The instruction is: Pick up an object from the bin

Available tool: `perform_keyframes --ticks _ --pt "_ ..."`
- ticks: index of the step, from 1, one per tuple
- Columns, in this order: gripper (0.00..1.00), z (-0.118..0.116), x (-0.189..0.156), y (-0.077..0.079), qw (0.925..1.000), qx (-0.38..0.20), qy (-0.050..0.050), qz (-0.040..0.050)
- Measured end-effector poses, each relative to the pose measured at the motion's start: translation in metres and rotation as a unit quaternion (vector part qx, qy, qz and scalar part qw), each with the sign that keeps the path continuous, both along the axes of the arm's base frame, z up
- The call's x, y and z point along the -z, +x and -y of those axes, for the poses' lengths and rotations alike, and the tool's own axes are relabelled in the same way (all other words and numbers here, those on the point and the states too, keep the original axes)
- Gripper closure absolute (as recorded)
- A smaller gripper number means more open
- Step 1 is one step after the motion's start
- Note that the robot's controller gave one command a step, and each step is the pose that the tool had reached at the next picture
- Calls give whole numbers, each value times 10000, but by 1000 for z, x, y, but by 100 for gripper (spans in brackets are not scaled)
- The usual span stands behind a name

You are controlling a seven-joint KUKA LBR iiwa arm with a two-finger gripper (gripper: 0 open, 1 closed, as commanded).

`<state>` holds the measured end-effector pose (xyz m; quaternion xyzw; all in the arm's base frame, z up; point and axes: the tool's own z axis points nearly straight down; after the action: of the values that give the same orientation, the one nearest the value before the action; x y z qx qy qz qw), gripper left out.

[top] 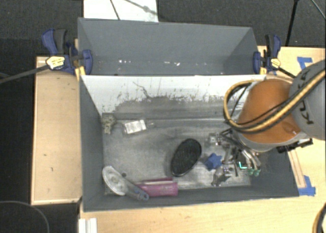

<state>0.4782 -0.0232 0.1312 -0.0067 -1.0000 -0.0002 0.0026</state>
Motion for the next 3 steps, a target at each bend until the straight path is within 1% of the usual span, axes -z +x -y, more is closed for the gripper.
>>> perform_keyframes --ticks 1,2,3 --pt "100 0 -3 2 10000 -10 -3 37" --pt "0 0 -3 2 10000 -16 -3 37" --pt "0 -71 58 23 9991 -418 18 16"
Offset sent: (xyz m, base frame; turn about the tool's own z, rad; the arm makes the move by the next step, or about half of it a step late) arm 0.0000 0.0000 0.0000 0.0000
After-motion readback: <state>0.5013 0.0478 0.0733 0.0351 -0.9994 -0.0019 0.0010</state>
